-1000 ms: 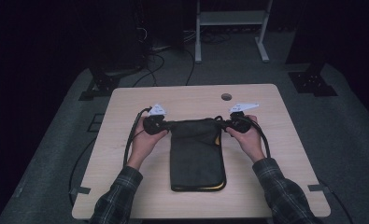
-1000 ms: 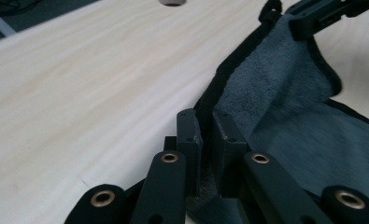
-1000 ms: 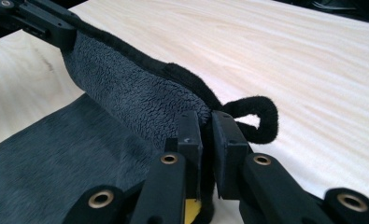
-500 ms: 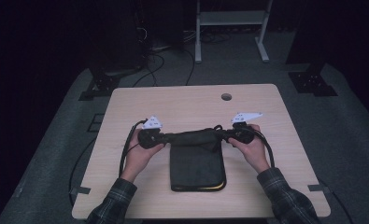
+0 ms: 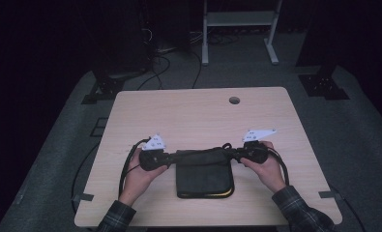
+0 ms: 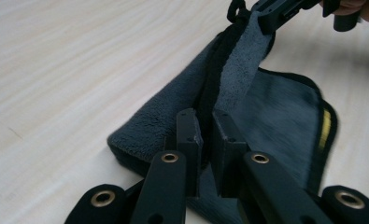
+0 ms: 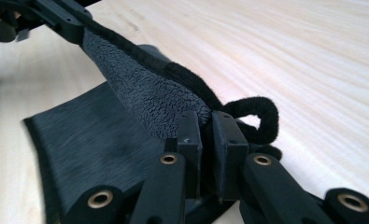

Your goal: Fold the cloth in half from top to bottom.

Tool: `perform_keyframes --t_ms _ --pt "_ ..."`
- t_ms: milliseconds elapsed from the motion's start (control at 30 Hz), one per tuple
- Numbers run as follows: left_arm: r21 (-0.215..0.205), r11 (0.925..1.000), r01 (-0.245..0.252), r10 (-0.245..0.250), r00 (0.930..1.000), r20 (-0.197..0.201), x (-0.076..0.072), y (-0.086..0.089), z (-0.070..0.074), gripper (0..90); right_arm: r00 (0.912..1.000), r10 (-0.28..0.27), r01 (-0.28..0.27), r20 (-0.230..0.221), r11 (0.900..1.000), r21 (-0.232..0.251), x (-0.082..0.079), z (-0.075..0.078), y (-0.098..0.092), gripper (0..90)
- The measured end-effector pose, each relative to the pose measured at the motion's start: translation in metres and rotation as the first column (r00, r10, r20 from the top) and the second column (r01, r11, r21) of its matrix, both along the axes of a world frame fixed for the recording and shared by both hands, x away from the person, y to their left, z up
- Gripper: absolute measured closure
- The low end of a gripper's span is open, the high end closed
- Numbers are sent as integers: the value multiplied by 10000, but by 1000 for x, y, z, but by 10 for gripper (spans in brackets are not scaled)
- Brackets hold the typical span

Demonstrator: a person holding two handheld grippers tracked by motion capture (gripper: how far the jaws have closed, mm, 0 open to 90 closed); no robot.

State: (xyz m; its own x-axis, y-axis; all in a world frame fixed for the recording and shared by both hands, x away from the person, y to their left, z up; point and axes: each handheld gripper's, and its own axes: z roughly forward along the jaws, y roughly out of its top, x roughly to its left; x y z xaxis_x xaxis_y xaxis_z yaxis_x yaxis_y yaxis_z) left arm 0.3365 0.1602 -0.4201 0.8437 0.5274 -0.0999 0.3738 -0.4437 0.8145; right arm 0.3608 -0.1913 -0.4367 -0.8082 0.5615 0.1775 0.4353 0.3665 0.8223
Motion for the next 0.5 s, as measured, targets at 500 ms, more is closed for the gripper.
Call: perform_keyframes --t_ms 500 --pt "468 9971 599 -569 9964 -628 -38 -3 -16 829 9971 591 -602 -473 9980 -209 -47 -13 -3 809"
